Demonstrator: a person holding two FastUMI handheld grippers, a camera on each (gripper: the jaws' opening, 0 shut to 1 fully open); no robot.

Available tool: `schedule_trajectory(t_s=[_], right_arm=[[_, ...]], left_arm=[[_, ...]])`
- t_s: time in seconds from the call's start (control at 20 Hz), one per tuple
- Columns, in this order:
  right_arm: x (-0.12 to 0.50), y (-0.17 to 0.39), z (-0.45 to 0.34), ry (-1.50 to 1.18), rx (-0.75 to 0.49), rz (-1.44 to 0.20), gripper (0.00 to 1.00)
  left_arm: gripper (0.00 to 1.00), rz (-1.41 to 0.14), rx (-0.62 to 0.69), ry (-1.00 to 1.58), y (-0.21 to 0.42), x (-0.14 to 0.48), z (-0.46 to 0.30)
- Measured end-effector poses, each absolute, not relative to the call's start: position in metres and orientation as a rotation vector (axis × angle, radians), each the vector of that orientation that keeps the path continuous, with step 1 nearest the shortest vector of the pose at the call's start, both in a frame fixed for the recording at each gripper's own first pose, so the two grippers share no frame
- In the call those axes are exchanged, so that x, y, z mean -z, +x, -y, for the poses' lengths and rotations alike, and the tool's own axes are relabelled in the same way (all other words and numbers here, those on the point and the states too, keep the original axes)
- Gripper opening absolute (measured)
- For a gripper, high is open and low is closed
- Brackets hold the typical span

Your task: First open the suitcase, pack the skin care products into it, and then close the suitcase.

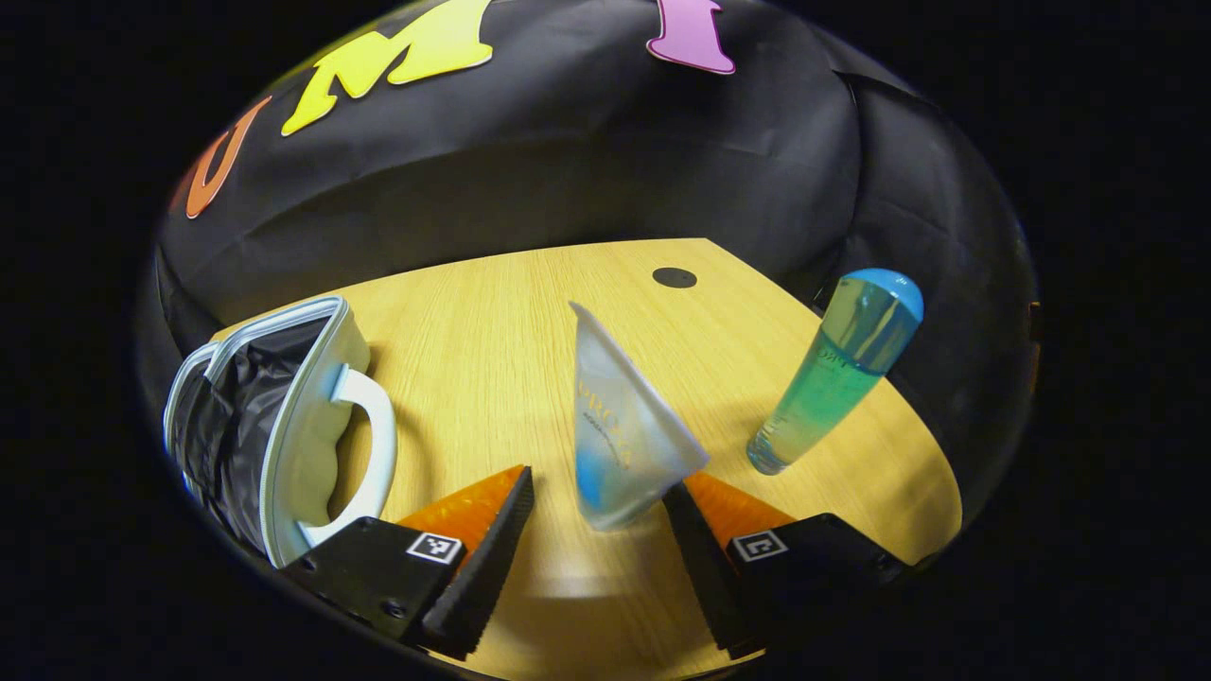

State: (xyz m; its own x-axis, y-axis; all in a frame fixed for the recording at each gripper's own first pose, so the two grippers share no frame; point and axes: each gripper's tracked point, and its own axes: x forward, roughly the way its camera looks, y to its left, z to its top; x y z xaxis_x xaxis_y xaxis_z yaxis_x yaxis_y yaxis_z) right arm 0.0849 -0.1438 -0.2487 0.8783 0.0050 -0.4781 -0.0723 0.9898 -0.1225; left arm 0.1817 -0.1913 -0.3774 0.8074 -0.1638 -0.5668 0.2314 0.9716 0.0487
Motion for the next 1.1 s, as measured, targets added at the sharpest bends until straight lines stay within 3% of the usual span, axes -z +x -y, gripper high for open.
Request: schedule_trajectory(t_s=[0.15,0.2,0.25,0.3,0.7,1.1], right_arm=[[0.254,0.084,0.138,-0.128,-0.076,-0.504,0.80],[0.255,0.085,0.132,-0.111,-0.101,-0.505,0.80],[0.259,0.089,0.125,-0.099,-0.115,-0.505,0.80],[0.263,0.094,0.121,-0.096,-0.123,-0.504,0.80],[0.287,0.147,0.070,-0.115,-0.189,-0.493,0.80],[0.320,0.190,0.034,-0.098,-0.179,-0.497,0.80]], left_arm=[[0.64,-0.592,0.188,0.117,0.184,0.380,0.187],[0.67,-0.592,0.176,0.121,0.185,0.381,0.186],[0.49,-0.591,0.156,0.136,0.186,0.380,0.182],[0.45,-0.592,0.148,0.131,0.186,0.380,0.181],[0.42,-0.537,0.156,0.092,0.148,0.321,0.159],[0.42,-0.527,0.067,0.058,0.068,0.265,0.086]])
